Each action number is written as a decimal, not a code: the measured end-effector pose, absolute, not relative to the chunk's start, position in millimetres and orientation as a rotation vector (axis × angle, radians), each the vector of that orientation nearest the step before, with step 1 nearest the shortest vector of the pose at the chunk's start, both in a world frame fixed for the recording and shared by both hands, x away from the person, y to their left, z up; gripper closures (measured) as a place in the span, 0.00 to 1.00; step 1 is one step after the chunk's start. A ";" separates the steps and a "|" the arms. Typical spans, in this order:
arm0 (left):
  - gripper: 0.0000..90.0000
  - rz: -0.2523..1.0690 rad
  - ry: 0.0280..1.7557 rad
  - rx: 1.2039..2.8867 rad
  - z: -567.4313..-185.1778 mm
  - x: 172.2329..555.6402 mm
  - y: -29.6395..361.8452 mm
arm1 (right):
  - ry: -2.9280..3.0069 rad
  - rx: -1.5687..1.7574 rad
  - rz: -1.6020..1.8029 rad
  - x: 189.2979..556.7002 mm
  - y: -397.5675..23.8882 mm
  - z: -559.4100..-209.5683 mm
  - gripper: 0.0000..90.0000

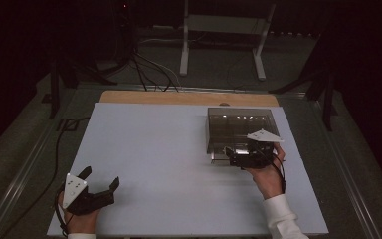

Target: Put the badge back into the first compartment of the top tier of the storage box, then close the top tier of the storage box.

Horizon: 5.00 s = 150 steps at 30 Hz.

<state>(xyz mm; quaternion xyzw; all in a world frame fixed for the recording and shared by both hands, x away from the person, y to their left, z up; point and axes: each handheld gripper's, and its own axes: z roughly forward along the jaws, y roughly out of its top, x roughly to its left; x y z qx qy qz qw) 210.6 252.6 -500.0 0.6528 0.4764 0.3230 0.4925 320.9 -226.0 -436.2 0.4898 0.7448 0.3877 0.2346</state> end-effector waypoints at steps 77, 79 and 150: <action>0.01 0.777 1.154 1.592 -500.7 212.7 250.8 | 1.982 1.369 1.150 278.9 -269.3 -440.9 0.00; 0.01 0.778 1.153 1.592 -500.6 212.6 250.9 | 1.986 1.363 1.151 276.8 -268.7 -442.4 0.00; 0.01 0.779 1.153 1.593 -500.4 212.2 250.5 | 1.986 1.360 1.056 257.3 -281.6 -463.2 1.00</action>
